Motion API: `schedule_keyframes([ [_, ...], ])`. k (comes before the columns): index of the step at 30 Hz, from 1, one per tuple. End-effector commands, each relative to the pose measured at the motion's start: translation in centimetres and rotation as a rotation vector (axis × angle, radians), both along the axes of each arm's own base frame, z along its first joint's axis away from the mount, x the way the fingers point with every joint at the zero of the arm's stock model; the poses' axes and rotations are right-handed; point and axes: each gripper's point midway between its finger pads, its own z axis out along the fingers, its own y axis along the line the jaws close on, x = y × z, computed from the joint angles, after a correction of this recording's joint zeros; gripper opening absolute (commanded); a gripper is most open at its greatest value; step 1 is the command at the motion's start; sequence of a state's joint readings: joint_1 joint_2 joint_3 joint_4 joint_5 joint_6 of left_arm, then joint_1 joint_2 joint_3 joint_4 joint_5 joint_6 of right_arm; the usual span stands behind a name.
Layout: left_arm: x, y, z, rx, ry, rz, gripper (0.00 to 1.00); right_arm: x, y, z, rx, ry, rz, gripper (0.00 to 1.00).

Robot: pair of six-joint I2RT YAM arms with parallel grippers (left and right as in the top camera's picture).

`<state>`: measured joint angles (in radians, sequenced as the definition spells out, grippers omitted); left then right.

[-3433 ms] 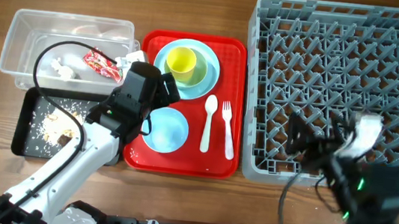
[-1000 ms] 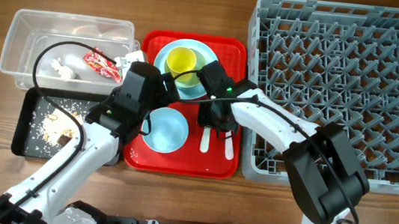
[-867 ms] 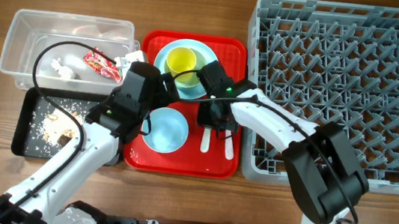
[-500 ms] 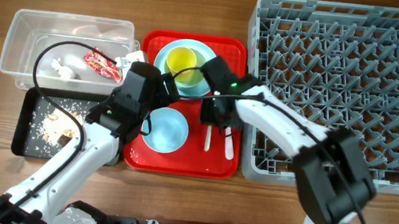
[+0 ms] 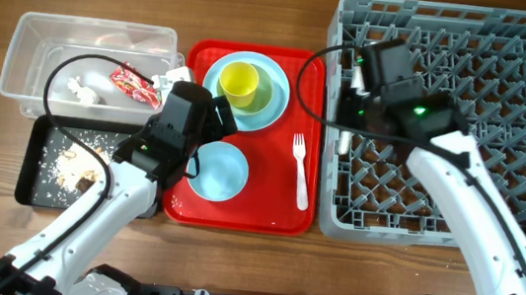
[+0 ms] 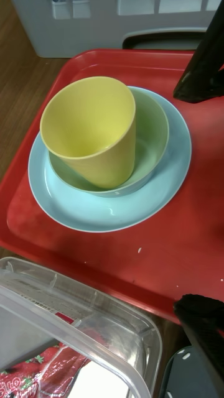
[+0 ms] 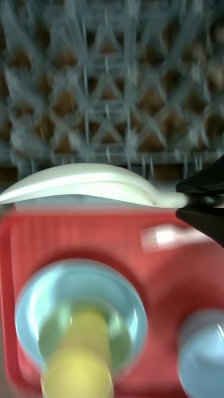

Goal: Sort waste into correct bins and load items into the dishwasher rack

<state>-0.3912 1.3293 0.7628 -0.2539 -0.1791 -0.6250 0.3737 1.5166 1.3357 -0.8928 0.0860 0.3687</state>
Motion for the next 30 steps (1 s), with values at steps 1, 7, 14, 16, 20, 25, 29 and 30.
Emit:
schedule_keyframes([
  [1,0.4,0.2,0.9,0.012,-0.028,-0.001,1.00,1.0,-4.2,-0.7,-0.155,-0.003,-0.001,0.04],
  [7,0.4,0.2,0.9,0.012,-0.028,-0.001,1.00,1.8,-6.2,-3.0,-0.224,0.060,0.053,0.04],
  [14,0.4,0.2,0.9,0.012,-0.028,-0.001,1.00,2.0,-6.2,-6.4,-0.261,0.152,0.099,0.15],
  [16,0.4,0.2,0.9,0.012,-0.028,-0.001,1.00,2.0,-6.2,-6.9,-0.263,0.164,0.099,0.22],
  [20,0.4,0.2,0.9,0.012,-0.028,-0.001,1.00,2.1,-6.2,-6.9,-0.262,0.163,0.097,0.33],
  [25,0.4,0.2,0.9,0.012,-0.028,-0.001,1.00,2.0,-3.2,-6.1,-0.104,0.154,0.162,0.38],
  [29,0.4,0.2,0.9,0.012,-0.028,-0.001,1.00,1.1,1.6,-3.9,0.191,0.150,0.228,0.41],
  [30,0.4,0.2,0.9,0.012,-0.028,-0.001,1.00,0.8,2.9,-3.3,0.277,0.155,0.241,0.41],
])
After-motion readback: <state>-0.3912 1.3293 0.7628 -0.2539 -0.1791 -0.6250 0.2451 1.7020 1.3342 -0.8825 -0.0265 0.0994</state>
